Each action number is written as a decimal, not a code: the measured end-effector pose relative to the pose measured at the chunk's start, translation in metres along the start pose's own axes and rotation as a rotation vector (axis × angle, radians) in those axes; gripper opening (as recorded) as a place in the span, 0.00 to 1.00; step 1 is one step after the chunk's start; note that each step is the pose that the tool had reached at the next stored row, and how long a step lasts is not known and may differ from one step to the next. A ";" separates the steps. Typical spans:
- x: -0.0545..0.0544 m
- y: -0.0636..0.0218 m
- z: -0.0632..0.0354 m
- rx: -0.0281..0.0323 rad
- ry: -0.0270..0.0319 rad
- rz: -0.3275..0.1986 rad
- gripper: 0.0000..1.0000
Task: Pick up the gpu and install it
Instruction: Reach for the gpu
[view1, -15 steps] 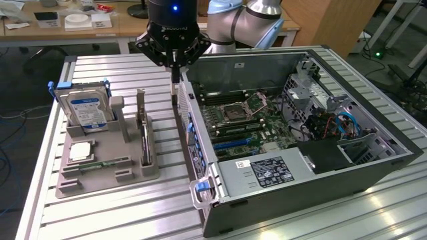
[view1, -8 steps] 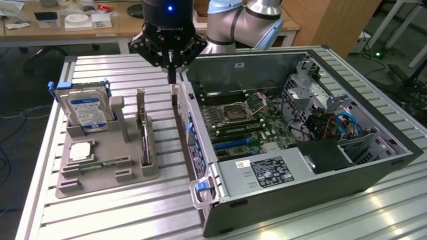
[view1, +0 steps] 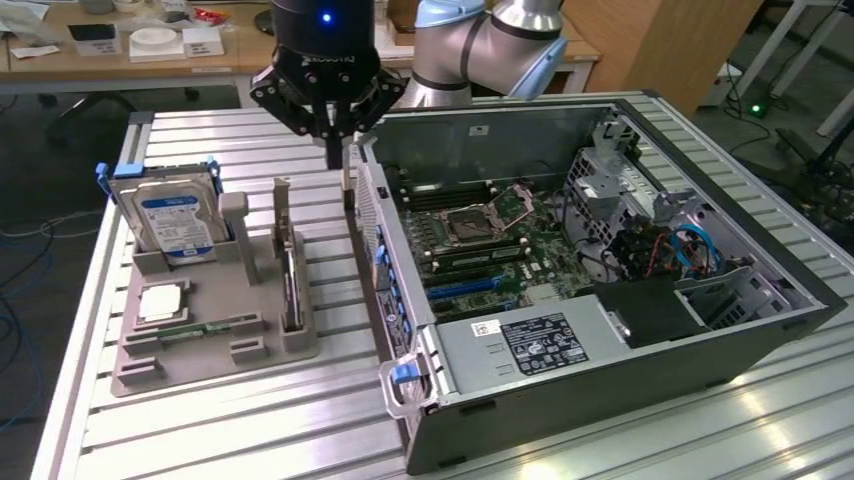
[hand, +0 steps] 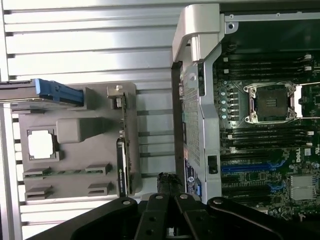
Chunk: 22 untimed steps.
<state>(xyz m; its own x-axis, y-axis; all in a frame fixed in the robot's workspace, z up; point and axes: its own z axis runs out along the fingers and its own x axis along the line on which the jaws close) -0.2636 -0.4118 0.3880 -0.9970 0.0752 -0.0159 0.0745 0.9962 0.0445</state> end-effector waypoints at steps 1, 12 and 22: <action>0.001 -0.0002 0.0000 0.0000 0.0001 0.000 0.11; 0.013 -0.0026 0.0002 0.0001 0.0009 0.000 0.11; 0.027 -0.0051 0.0004 0.0001 0.0013 0.000 0.11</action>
<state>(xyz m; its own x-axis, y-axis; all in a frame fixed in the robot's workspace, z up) -0.2906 -0.4149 0.3870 -0.9971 0.0752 -0.0146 0.0745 0.9962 0.0444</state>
